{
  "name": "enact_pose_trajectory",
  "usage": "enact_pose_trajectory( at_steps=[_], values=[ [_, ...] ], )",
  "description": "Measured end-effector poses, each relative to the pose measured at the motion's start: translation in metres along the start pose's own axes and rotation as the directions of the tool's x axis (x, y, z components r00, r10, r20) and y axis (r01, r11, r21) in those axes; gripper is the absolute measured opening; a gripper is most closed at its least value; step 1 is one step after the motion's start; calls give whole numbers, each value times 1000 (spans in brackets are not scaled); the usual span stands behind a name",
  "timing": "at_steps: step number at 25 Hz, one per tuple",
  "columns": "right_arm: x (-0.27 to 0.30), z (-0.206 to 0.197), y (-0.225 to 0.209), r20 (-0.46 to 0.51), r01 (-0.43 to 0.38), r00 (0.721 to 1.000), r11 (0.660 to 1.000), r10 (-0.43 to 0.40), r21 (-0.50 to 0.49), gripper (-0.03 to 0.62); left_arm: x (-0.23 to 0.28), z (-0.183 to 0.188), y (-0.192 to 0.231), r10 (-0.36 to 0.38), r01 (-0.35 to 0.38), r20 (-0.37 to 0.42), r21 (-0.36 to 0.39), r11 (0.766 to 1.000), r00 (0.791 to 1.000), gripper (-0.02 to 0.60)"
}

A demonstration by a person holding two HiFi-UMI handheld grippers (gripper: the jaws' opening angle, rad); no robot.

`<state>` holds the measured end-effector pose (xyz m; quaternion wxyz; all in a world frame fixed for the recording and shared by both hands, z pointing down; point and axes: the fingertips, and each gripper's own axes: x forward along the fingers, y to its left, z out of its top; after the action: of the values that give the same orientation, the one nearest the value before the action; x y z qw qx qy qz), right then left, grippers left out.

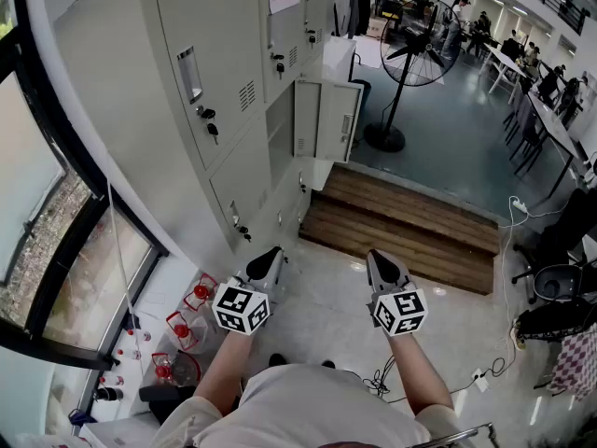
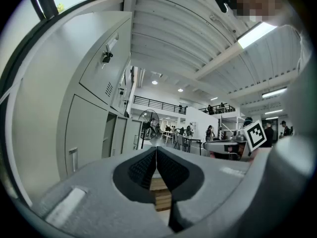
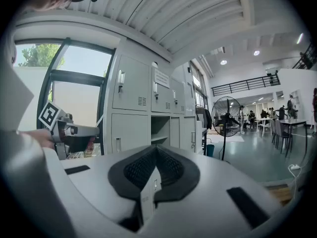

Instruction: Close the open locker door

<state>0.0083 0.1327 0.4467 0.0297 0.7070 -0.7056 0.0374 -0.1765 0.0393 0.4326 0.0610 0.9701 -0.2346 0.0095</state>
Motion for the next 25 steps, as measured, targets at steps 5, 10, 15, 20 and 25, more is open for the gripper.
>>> enact_pose_trajectory(
  at_steps=[5,10,15,20,25],
  values=[
    [3,3,-2,6,-3,1000,1000,3,-8,5,4,1,0,-4,4,3,2,1000,1000,15],
    [5,2,-6,10,3,1000,1000,-4,10,5,8,-1,-1,-8,8,-2,0,1000,1000,15],
    [7,-3,-13,-5,18,1000,1000,-18,22,5,10,-5,-2,-4,4,-11,-3,1000,1000,15],
    [7,-6,-16,-8,27,1000,999,-27,17,8,10,-11,-3,4,-5,-22,-10,1000,1000,15],
    [8,-8,-19,-7,28,1000,999,-28,24,20,8,-13,-2,26,-26,-19,-18,999,999,15]
  ],
)
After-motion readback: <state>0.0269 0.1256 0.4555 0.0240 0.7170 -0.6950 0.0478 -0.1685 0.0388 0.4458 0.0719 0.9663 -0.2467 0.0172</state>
